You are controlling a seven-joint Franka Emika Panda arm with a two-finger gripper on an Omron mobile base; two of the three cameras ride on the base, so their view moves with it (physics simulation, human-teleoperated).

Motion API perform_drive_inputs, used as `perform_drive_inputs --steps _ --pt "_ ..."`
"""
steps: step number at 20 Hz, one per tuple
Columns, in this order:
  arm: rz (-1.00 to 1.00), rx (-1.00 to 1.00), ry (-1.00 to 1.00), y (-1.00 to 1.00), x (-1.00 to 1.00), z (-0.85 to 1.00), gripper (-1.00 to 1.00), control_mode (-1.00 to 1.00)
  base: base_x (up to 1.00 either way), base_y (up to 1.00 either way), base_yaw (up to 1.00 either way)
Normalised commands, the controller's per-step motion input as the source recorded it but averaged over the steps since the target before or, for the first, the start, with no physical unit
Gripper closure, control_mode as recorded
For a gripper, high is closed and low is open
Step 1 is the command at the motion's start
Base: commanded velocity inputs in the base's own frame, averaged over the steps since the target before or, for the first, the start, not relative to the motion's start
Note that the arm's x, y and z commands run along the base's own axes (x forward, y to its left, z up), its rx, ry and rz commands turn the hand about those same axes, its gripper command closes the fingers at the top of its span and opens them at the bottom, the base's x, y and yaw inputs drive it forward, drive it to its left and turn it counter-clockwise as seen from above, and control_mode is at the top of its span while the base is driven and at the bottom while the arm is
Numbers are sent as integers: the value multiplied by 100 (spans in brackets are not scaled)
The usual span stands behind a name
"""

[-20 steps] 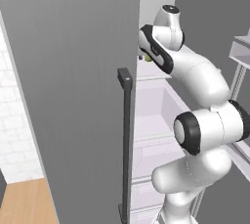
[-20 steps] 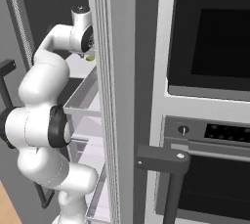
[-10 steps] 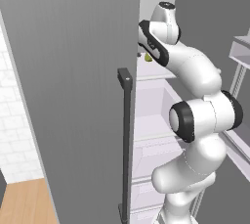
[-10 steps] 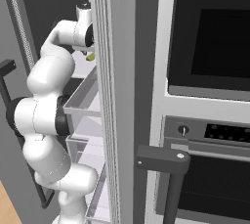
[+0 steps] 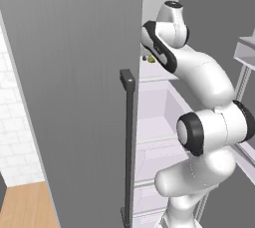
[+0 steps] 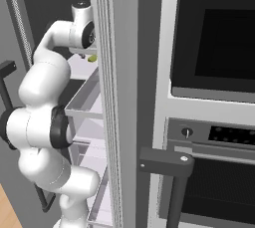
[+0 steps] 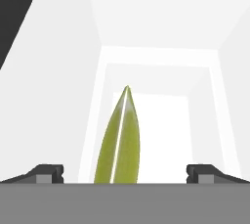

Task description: Grab a lemon wedge from the fridge and one ice cube from the ice bowl, and put them in the glass of lemonade.

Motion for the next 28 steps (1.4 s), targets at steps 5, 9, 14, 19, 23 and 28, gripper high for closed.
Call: perform_drive_inputs --steps 5,9,14,19,23,28 --pt "0 0 2 0 -3 -4 -100 -100 0 0 0" --pt "0 0 5 0 0 -12 -100 -100 0 0 0" --pt "0 0 7 0 0 -13 -100 -100 0 0 0" --pt "0 0 5 0 0 -7 100 -100 0 0 0" --pt "0 0 1 0 0 -6 100 -100 0 0 0" --pt "0 0 0 0 0 -4 100 -100 0 0 0"
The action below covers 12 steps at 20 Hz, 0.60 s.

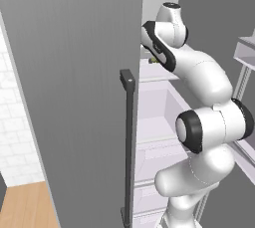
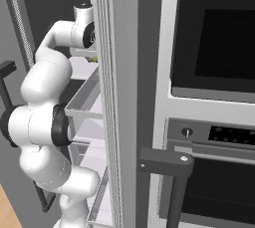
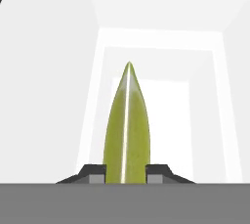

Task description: Grab a lemon wedge from the fridge and one ice cube from the ice bowl, and put them in the glass of lemonade.

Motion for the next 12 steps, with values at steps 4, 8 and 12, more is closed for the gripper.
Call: perform_drive_inputs --steps 4,8,12 --pt "0 0 0 0 -4 -9 100 -100 0 0 0" --pt "0 0 0 0 -94 -26 100 -100 0 0 0" --pt "0 0 -1 0 -100 -28 100 -100 0 0 0"
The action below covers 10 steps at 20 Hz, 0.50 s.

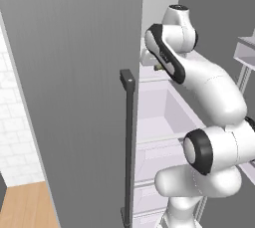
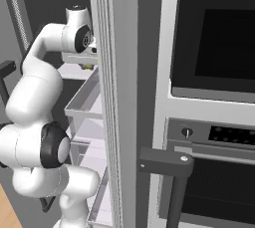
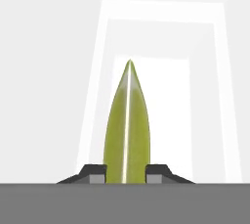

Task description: Grab a lemon wedge from the fridge and one ice cube from the ice bowl, and put them in the glass of lemonade.

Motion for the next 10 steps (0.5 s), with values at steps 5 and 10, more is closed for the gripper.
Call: perform_drive_inputs --steps 5,10 --pt "0 0 -13 -9 -100 -8 100 -100 0 0 0" --pt "0 0 -14 -19 -100 0 100 -100 0 0 0"
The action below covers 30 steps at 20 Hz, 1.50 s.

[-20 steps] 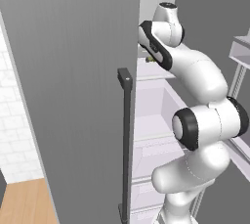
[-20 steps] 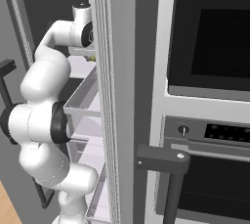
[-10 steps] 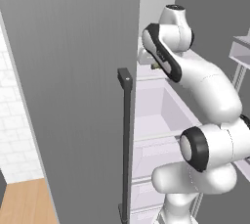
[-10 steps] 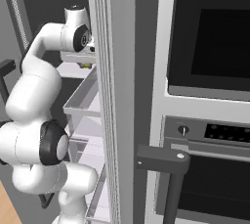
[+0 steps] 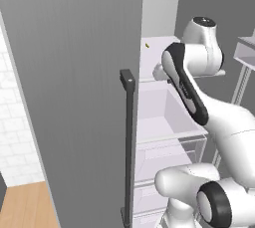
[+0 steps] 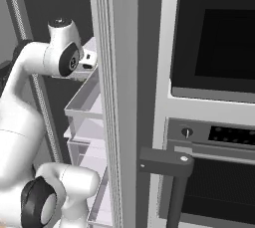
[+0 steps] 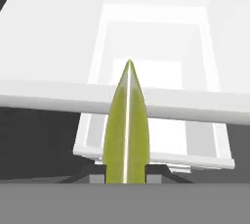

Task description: Grab a lemon wedge from the fridge and one ice cube from the ice bowl, and put them in the glass of lemonade.

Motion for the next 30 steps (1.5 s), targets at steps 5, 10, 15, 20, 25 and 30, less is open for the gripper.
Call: perform_drive_inputs --steps 5,10,15,20,25,30 --pt "0 0 -9 -4 -96 0 100 -100 0 0 0" --pt "0 0 0 0 -76 0 100 -100 0 0 0" --pt "0 0 0 0 0 0 100 100 -100 0 0" --pt "0 0 0 0 0 0 100 100 -100 4 0" --pt "0 0 0 0 0 0 100 100 -100 5 0" --pt "0 0 0 0 0 0 100 100 -100 0 0"
